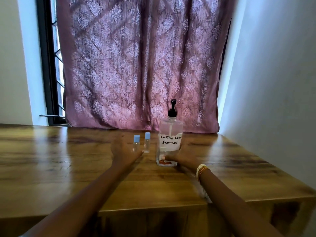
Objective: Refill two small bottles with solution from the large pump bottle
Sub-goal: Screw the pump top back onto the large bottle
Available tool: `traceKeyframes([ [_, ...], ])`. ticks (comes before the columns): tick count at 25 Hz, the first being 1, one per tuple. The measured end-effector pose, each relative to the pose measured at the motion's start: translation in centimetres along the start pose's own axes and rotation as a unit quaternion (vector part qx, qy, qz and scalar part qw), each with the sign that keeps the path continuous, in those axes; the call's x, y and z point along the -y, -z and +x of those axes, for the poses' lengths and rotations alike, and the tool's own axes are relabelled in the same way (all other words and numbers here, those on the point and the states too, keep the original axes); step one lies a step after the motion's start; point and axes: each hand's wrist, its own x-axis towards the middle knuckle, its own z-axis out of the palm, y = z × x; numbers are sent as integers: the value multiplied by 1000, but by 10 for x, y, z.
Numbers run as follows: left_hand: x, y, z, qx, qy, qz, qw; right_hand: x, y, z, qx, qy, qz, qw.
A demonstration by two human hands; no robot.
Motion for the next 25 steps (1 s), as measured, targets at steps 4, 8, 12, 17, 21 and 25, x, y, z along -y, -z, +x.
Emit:
traceKeyframes([
  [4,14,-1,8,60,15,-31,998,2,-7,8,-10,0,11,1000],
  [8,13,-2,22,45,-11,7,999,5,-5,20,-9,0,-33,999],
  [12,20,-13,44,44,-6,28,999,2,-8,41,-9,-6,-34,999],
  [17,27,-23,57,91,-37,36,995,-6,-11,58,-24,-2,-24,999],
  [21,30,-27,60,86,-34,39,995,-10,-12,57,-37,5,0,999],
  [25,29,-25,55,65,-33,42,996,-11,-17,49,-55,4,-43,998],
])
